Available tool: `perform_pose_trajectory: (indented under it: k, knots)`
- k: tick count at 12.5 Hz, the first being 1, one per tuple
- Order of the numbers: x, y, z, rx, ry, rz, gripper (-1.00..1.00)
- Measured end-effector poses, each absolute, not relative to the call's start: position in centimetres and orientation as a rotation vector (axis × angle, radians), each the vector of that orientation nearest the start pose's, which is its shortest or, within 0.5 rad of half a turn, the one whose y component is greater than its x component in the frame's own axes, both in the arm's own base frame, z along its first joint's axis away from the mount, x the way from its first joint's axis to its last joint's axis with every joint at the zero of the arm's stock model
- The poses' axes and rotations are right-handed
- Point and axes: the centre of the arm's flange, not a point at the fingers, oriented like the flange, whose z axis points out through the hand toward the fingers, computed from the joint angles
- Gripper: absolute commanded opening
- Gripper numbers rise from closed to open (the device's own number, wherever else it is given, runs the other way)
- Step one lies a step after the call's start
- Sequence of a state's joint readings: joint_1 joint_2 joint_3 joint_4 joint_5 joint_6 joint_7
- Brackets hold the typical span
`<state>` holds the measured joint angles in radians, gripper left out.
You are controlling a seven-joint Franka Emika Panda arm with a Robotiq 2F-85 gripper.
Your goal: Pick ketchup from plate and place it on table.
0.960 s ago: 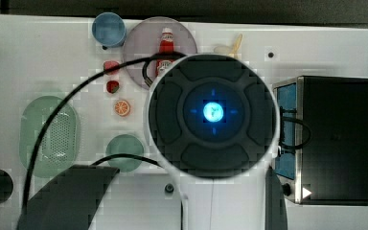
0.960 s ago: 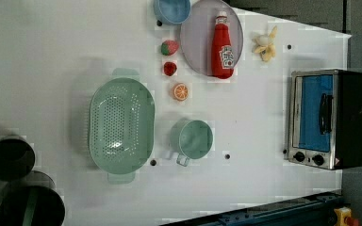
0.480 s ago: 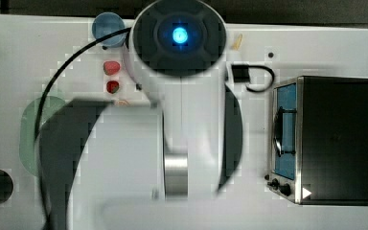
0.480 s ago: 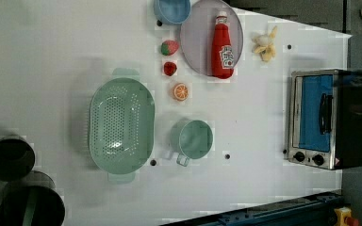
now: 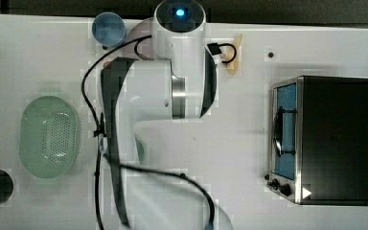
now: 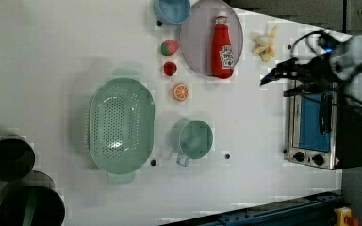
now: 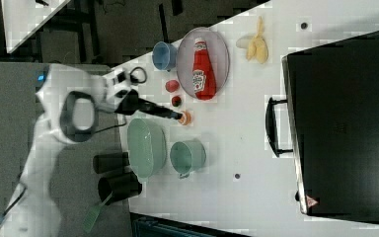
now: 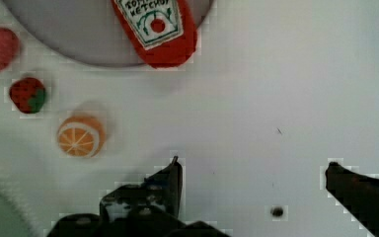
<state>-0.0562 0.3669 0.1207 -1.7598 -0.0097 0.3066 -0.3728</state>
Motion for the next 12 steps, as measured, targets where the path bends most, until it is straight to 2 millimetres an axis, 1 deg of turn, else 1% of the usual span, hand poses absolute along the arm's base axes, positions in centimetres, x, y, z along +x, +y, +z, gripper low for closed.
perform_pose_trajectory:
  k: [2, 3, 4, 5, 8, 10, 12]
  knots:
    - [62.5, 3.6, 29.6, -3.137, 0.446, 0.401, 1.00]
    - [62.9, 3.7, 27.8, -3.149, 0.411, 0.382, 1.00]
    - [63.4, 3.8, 26.3, -3.154, 0.380, 0.321, 1.00]
    - [64.1, 4.1, 25.3, -3.165, 0.337, 0.249, 1.00]
    - [65.6, 5.2, 22.1, -3.184, 0.195, 0.105, 1.00]
    - [65.9, 6.2, 19.8, -3.177, 0.121, 0.052, 1.00]
    - [66.1, 6.9, 18.2, -3.167, 0.080, -0.007, 1.00]
